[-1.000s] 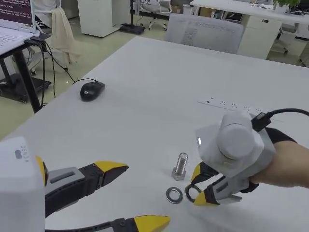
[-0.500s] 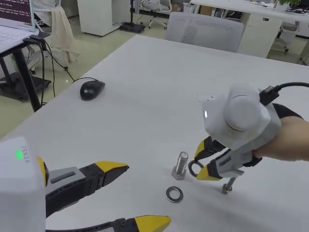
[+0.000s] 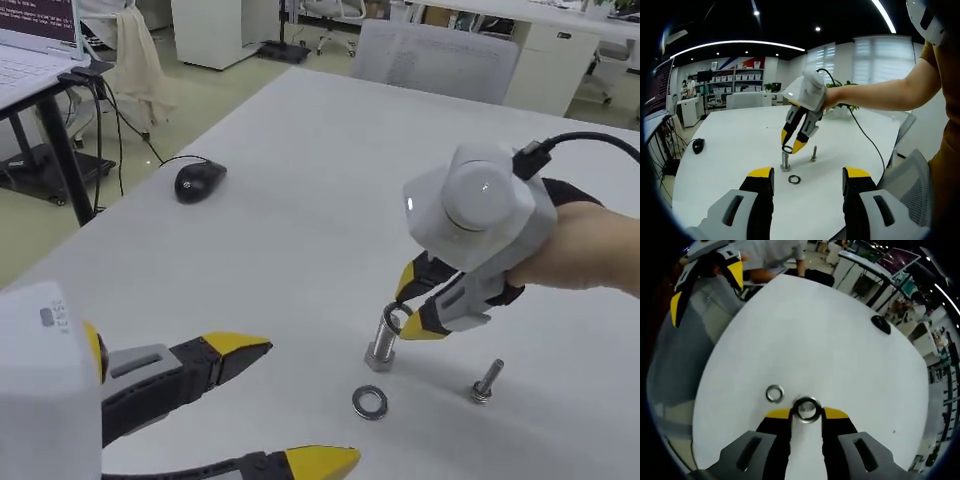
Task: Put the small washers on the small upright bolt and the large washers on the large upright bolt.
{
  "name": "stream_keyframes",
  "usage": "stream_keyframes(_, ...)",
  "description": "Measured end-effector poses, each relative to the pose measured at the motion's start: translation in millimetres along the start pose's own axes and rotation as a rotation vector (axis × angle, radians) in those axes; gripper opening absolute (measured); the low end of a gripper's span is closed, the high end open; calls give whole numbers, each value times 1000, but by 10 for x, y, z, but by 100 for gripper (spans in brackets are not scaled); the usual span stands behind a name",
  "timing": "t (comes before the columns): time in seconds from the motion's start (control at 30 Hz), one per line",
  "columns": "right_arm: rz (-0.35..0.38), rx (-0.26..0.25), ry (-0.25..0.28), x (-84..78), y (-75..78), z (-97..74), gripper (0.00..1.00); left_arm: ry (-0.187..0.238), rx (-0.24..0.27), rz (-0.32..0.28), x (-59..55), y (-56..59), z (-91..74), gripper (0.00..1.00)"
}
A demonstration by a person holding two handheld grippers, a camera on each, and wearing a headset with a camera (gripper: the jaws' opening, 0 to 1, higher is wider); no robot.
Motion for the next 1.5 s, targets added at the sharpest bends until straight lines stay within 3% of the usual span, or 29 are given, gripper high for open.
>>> stream_keyframes(0.93, -73, 98, -67, -9, 68, 338, 22, 3, 0, -12, -13, -35, 25, 54)
stream_keyframes(1.5, -66, 140, -92, -35, 46, 601, 23, 1, -4, -25, -33, -33, 20, 54)
Point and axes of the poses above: the centre of the closed fingertips' face, and the gripper's own axes: z roughly forward along the fingers, y roughly to its right, x roughly out of its top, the point moved 10 cm from there along -z, roughly backward along the fingers, and after that the axes turned 5 degrees about -z, right-handed, at the moved point
